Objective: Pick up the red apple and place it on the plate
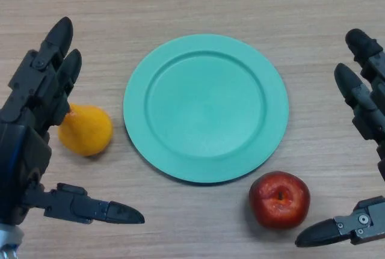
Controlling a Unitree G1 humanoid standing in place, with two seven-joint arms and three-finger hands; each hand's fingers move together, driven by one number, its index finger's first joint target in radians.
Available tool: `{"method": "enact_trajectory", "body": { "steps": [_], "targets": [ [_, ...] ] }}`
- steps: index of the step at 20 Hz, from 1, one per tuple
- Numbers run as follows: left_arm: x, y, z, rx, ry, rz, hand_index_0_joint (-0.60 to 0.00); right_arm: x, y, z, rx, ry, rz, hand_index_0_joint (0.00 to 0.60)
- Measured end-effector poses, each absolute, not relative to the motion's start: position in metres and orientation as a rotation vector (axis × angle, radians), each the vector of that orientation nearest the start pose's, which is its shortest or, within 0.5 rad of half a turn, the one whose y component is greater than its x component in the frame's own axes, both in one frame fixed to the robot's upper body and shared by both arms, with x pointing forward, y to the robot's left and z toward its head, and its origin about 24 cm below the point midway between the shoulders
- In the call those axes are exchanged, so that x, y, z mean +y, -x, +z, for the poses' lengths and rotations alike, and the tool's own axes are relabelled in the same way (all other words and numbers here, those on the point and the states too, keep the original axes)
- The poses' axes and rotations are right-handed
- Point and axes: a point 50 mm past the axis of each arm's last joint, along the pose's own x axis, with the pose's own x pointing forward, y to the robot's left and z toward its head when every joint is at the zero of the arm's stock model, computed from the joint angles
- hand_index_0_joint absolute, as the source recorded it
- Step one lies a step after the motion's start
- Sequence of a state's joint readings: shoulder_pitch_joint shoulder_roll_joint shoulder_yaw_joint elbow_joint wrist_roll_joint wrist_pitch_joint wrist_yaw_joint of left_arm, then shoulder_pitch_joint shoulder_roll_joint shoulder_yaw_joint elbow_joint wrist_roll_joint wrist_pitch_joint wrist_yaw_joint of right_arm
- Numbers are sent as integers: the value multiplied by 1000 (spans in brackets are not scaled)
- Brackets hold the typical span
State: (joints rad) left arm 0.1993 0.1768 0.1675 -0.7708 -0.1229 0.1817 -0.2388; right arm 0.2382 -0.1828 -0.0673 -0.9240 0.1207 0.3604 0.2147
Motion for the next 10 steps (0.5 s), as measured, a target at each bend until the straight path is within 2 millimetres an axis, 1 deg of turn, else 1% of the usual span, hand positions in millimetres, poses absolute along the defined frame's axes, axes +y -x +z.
{"method": "enact_trajectory", "body": {
  "steps": [4,6,9,10],
  "targets": [
    [186,-189,163,-393,-177,-138,0,-164,-176,171,-335,148,217,0],
    [190,-191,159,-375,-176,-126,0,-164,-177,169,-329,147,214,0],
    [196,-192,159,-376,-185,-101,0,-168,-175,163,-351,154,201,0],
    [196,-193,157,-372,-183,-101,0,-169,-175,159,-350,191,191,0]
  ]
}}
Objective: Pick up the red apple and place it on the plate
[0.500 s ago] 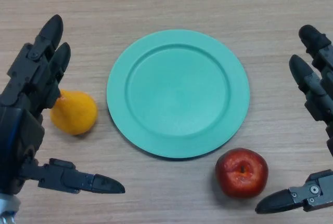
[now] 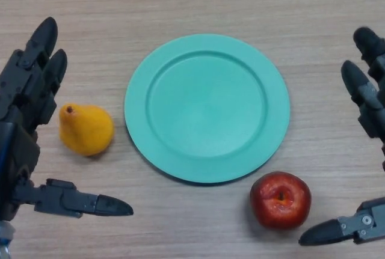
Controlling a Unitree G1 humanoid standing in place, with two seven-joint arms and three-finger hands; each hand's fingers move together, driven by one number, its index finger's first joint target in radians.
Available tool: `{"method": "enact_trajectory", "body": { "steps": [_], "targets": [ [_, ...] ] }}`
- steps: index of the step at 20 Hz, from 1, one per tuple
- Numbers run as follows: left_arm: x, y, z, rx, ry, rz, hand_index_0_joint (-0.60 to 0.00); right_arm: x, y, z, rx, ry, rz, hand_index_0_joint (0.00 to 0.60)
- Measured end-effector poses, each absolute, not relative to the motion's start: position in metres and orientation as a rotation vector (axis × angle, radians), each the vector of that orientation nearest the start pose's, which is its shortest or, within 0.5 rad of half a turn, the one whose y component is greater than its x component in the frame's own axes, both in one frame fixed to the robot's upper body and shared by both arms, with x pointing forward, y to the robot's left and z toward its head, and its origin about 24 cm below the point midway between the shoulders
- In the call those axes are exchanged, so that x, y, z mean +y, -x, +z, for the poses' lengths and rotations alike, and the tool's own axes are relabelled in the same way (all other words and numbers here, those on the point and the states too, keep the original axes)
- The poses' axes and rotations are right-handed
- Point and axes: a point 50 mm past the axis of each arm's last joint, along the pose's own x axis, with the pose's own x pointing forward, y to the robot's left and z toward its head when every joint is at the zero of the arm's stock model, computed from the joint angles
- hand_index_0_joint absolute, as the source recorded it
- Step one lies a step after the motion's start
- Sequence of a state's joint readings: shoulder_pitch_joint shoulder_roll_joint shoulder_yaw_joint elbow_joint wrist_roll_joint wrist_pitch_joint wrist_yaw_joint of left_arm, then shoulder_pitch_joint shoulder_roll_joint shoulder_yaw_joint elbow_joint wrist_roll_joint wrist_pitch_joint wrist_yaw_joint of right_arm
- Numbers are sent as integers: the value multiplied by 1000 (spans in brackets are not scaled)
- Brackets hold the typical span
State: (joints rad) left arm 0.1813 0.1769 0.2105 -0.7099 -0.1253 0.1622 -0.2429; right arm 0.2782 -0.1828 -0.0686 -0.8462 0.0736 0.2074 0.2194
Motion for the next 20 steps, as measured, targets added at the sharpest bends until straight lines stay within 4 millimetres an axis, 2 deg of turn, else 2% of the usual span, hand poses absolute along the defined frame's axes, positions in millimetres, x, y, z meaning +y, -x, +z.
{"method": "enact_trajectory", "body": {
  "steps": [1,5,12,13,15,16,17,18,19,20],
  "targets": [
    [198,-195,154,-363,-175,-101,0,-170,-175,149,-338,261,171,0],
    [202,-200,141,-332,-166,-94,0,-166,-179,108,-221,329,169,0],
    [202,-200,139,-350,-176,-96,0,-150,-184,66,-136,408,165,0],
    [202,-200,139,-349,-176,-96,0,-147,-185,59,-120,471,152,0],
    [202,-200,139,-345,-176,-95,0,-149,-189,53,-110,495,124,0],
    [202,-200,138,-344,-176,-95,0,-150,-192,52,-115,495,87,100],
    [202,-200,138,-343,-177,-94,0,-153,-193,53,-126,495,51,250],
    [202,-199,138,-343,-177,-94,0,-153,-194,54,-130,493,45,349],
    [202,-199,138,-343,-176,-94,0,-152,-194,54,-133,491,47,500],
    [202,-199,138,-343,-176,-94,0,-152,-196,54,-134,491,47,595]
  ]
}}
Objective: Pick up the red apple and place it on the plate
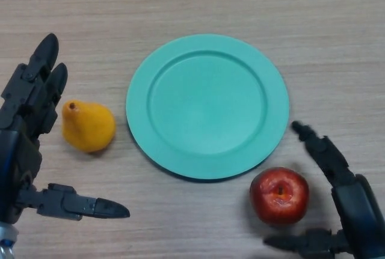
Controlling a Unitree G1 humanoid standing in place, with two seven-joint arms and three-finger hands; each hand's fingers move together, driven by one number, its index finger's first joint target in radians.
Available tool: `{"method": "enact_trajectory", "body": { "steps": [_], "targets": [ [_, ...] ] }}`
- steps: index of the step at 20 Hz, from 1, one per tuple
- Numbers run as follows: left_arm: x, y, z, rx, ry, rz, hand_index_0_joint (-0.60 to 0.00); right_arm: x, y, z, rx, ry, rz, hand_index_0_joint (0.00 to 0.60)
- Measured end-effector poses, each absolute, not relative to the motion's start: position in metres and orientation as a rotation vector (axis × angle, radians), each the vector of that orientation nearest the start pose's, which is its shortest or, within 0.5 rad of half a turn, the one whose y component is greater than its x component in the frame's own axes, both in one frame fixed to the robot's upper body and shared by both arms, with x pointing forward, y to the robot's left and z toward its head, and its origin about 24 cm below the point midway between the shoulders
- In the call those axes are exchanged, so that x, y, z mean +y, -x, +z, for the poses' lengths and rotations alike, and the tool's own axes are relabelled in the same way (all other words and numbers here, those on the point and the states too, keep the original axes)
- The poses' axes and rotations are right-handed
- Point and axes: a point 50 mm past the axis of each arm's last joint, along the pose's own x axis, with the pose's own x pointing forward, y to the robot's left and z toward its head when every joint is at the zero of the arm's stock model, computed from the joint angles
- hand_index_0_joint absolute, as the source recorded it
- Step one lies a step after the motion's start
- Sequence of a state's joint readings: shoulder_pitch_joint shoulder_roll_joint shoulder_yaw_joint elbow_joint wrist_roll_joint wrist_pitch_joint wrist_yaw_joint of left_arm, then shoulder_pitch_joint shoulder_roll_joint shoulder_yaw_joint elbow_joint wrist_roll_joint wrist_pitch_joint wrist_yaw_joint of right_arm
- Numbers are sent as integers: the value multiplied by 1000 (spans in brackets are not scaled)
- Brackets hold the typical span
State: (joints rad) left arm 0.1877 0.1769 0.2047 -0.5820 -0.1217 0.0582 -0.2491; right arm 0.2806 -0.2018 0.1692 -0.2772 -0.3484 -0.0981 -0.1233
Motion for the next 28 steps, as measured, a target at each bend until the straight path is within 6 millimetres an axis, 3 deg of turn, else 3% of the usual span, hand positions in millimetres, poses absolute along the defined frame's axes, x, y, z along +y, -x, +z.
{"method": "enact_trajectory", "body": {
  "steps": [7,14,19,23,28],
  "targets": [
    [200,-200,138,-344,-174,-102,0,-152,-196,58,-144,490,37,600],
    [188,-200,141,-366,-160,-154,0,-145,-210,120,-250,431,112,600],
    [184,-200,140,-364,-150,-172,0,-115,-240,157,-309,413,183,600],
    [187,-196,142,-367,-144,-159,0,-84,-264,150,-258,366,248,600],
    [204,-193,146,-382,-137,-91,0,-79,-291,134,-171,338,214,600]
  ]
}}
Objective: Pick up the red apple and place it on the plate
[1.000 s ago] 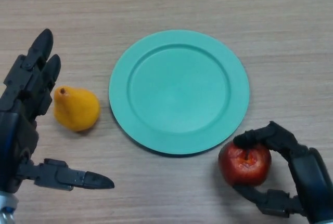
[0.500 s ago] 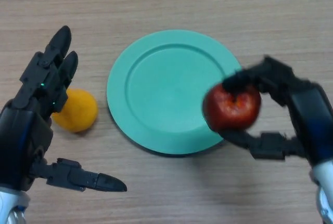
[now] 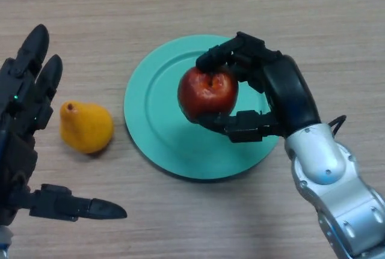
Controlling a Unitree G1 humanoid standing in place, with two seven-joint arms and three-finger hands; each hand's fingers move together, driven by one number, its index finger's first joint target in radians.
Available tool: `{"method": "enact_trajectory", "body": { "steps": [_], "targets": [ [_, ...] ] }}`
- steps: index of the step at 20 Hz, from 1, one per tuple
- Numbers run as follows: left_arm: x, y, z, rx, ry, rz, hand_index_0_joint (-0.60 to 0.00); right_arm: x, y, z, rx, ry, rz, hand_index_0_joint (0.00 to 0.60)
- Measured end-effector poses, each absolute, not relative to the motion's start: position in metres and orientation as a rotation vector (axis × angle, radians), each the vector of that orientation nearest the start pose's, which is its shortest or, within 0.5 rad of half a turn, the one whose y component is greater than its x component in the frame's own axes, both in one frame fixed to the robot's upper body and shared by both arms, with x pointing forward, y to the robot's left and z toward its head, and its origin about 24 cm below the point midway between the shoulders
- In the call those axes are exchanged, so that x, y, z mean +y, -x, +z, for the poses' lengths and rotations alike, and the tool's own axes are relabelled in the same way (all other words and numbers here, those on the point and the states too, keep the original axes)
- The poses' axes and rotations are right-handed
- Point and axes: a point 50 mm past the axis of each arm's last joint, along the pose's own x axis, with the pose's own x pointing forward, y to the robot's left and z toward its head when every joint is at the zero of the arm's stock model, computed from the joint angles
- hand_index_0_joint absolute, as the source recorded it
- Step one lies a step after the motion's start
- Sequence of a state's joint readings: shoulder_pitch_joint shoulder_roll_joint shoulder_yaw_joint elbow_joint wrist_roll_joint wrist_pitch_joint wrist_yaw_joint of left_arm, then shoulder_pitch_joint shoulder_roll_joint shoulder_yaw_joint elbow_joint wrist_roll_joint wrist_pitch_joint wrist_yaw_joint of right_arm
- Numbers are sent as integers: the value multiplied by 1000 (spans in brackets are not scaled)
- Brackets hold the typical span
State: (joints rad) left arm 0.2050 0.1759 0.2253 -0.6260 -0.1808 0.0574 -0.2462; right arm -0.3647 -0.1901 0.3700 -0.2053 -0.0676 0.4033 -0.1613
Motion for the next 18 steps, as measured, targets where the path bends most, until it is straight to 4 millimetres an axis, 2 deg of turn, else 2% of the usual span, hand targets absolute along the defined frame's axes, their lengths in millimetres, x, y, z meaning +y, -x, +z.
{"method": "enact_trajectory", "body": {
  "steps": [1,2,3,4,5,6,8,12,15,18],
  "targets": [
    [205,-193,144,-375,-136,-85,0,-76,-294,125,-145,356,217,600],
    [205,-193,144,-374,-136,-86,0,-74,-295,119,-127,367,225,497],
    [205,-193,144,-373,-136,-85,0,-72,-295,113,-108,377,235,350],
    [205,-193,144,-373,-135,-85,0,-71,-296,112,-105,384,240,250],
    [206,-192,144,-372,-135,-84,0,-71,-299,109,-104,393,242,100],
    [206,-192,143,-371,-135,-82,0,-71,-303,106,-103,409,238,3],
    [210,-191,144,-369,-140,-63,0,-76,-308,99,-106,516,205,0],
    [211,-188,140,-357,-138,-46,0,-77,-308,100,-114,531,196,0],
    [211,-187,140,-365,-104,-52,0,-77,-304,125,-200,478,181,0],
    [211,-187,141,-370,-105,-54,0,-93,-296,156,-275,416,141,0]
  ]
}}
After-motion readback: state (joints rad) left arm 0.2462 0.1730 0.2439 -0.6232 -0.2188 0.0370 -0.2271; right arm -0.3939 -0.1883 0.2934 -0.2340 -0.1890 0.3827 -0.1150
